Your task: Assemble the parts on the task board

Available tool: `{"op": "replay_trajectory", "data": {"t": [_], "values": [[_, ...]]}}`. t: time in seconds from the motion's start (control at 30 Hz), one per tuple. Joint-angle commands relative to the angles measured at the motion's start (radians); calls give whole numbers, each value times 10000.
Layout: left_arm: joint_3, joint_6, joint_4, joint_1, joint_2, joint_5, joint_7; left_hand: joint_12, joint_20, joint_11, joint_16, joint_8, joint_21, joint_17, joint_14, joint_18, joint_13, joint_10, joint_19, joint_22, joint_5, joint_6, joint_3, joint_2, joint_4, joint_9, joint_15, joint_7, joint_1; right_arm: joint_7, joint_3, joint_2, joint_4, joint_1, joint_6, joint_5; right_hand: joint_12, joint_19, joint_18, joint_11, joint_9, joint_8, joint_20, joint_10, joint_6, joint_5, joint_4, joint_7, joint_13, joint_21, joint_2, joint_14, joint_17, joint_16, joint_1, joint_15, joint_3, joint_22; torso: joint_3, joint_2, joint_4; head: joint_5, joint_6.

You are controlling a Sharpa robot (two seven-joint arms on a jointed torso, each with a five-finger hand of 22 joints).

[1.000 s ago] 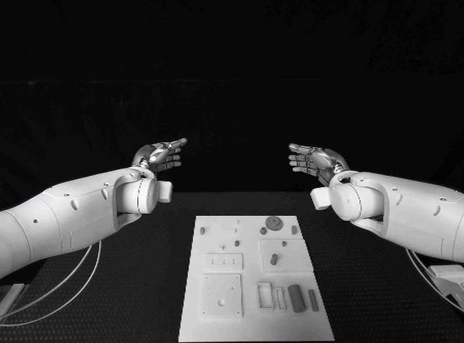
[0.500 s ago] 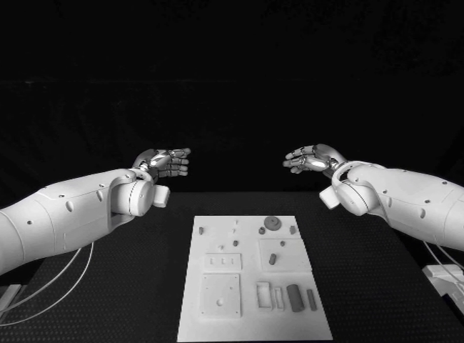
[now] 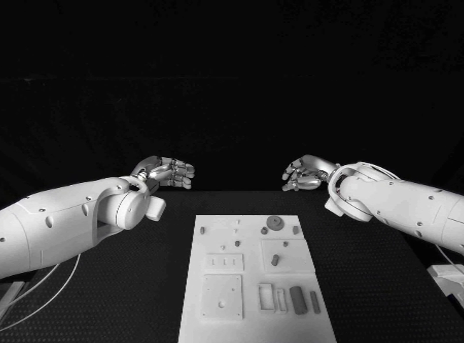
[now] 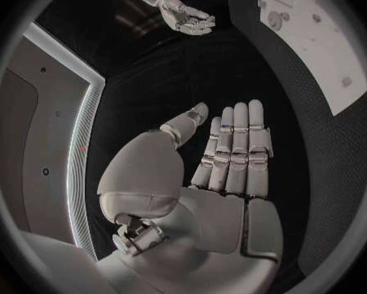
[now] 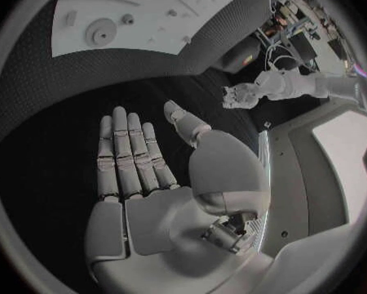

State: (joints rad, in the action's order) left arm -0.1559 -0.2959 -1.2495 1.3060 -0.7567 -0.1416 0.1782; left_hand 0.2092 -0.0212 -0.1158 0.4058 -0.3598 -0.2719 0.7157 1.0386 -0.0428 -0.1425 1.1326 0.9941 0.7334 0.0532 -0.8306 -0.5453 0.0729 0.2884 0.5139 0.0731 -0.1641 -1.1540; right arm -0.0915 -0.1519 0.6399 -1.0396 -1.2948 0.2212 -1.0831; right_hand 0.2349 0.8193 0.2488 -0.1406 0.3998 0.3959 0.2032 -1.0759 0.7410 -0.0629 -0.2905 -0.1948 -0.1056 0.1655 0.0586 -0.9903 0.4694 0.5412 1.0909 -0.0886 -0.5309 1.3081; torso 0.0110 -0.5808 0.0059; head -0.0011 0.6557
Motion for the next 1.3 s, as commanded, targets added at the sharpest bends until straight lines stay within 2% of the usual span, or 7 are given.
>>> {"op": "replay_trajectory", "data": {"t": [0.03, 0.17, 0.2, 0.37, 0.6, 0.8, 1.3], "values": [[25, 472, -655, 60, -305, -357, 100, -48, -9, -19, 7, 53, -28, 53, 24, -128, -8, 39, 29, 23, -41, -47, 77, 146, -4, -26, -5, -8, 35, 248, 3, -5, -191, 6, 22, -2537, 652, 1964, 130, 628, 72, -93, -628, -1690, 438, -49, -8, 90, -748, 791, 212, -1563, 1181, 1203, 286, 845, 36, 225, -81, -329, 86, 7, -126], [99, 554, -1186, 58, -489, -352, 241, -132, -14, -61, -25, 112, -22, 108, -1, -99, 3, -2, 15, 44, -42, -12, 219, 219, -75, -63, 14, -41, 247, 314, 3, -14, -300, 7, -12, -3004, 1944, 3201, 130, 1006, 96, -167, -1151, -2961, 560, -28, -17, 432, -2000, 1776, 434, -2443, 2278, 2888, 401, 1459, 385, 299, -108, -539, 111, 15, -215], [118, 570, -1295, 58, -515, -352, 274, -155, -19, -72, -34, 130, -19, 125, -7, -97, 5, -9, 11, 50, -42, -1, 244, 209, -85, -74, 15, -51, 293, 358, 3, 1, -329, 7, -23, -3132, 3365, 3205, 120, 1101, 123, -371, -1540, -1431, 716, -145, 175, 569, -4527, 2685, 160, -1049, 3997, 4858, 363, 1656, 585, 131, -113, -598, 119, 7, -233], [165, 575, -1722, 56, -659, -350, 332, -239, -23, -110, -76, 184, -4, 176, -29, -88, 16, -45, -10, 66, -41, 30, 305, 191, -101, -108, 19, -82, 418, 440, 3, -84, -336, 13, 61, -3630, 5413, 3323, 124, 1160, 174, -552, -1589, -1280, 835, -65, -10, 538, -7131, 3858, 513, -1728, 4506, 5957, 387, 1642, 551, 101, -116, -851, 139, -82, -342], [165, 652, -2020, 53, -771, -350, 307, -288, -20, -124, -114, 214, 13, 208, -50, -81, 18, -49, -33, 75, -40, 42, 328, 174, -105, -128, 26, -104, 480, 599, 3, 29, -669, 32, 93, -4124, 7476, 3007, 130, 1101, 304, -804, -1825, -868, 993, -57, -2, 500, -9633, 5919, 438, -1616, 5494, 7838, 389, 1623, 353, 275, -112, -1128, 131, -145, -409], [164, 659, -2066, 52, -817, -349, 300, -314, -18, -130, -133, 231, 22, 224, -59, -79, 20, -55, -44, 79, -40, 53, 337, 172, -103, -139, 30, -121, 502, 693, 3, 10, -820, 127, 12, -4450, 8314, 3112, 130, 1044, 385, -909, -2013, -918, 1020, -56, 7, 447, -10363, 6785, 448, -1820, 6071, 8739, 341, 1590, 299, 269, -70, -1280, 128, -252, -490], [164, 699, -2115, 51, -805, -349, 285, -367, -14, -143, -169, 265, 36, 258, -69, -77, 22, -64, -58, 90, -40, 74, 349, 158, -108, -159, 35, -152, 550, 779, 4, -224, -758, 529, 23, -4900, 8779, 3151, 130, 1047, 450, -959, -2138, -1103, 1062, -56, 6, 455, -10708, 7229, 441, -2419, 6818, 9230, 295, 1589, 189, 248, -34, -1558, 205, -280, -334]]}}
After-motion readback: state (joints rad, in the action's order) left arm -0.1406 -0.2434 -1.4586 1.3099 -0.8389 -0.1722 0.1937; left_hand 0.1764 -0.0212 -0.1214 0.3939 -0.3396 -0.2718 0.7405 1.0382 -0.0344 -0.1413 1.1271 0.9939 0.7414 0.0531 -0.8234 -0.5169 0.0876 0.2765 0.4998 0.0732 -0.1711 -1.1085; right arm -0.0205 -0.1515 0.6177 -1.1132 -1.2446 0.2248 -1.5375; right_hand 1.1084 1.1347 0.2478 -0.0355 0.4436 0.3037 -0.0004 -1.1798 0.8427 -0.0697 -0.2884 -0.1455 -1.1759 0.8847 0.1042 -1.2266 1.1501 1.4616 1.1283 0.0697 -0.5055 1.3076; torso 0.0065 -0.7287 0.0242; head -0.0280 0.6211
